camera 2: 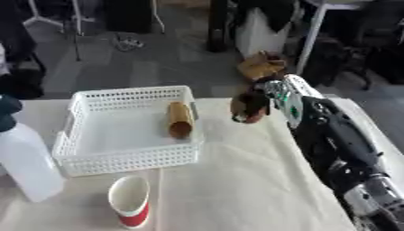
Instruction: Pick up objects on the table and place them in the box.
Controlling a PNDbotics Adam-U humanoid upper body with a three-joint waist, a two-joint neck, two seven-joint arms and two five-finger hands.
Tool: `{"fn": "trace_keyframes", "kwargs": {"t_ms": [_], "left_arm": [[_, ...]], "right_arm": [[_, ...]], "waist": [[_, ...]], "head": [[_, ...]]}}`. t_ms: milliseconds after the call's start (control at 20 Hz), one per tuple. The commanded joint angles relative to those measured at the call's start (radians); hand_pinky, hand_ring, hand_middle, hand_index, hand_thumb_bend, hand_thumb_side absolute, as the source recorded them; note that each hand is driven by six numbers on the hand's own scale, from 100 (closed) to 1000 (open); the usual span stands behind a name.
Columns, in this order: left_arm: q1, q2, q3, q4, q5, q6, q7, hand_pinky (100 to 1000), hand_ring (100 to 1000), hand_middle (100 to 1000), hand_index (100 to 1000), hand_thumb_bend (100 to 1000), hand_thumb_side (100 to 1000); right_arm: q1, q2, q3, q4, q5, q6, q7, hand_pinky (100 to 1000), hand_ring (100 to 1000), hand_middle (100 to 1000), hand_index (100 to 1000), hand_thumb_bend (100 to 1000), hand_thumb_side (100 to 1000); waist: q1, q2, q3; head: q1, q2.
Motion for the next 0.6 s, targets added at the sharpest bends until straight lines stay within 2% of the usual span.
{"fn": "trace_keyframes", "kwargs": {"t_ms": [50,600], "left_arm": [[-0.007,0.015,0.0,-0.015,-0.004,-0.008,0.003,983,934,845,844,100,1000],[-0.005,0.024,-0.004,-0.015,-0.005,-0.011,-0.001,983,934,844,844,100,1000]], "right_arm": [[-0.049,-0.039,0.006,-0.042,-0.016,-0.002,0.01,100,424,445,539,100,454],[-0.143,0.0,0.026,-0.091,-0.017,-0.002,0.027,100,401,427,527,100,486]], "waist": [[-0.003,-0.028,0.001],[-0.027,-0.039,0.025]], "head": [[0.006,-0.006],[-0.004,-0.001]]}}
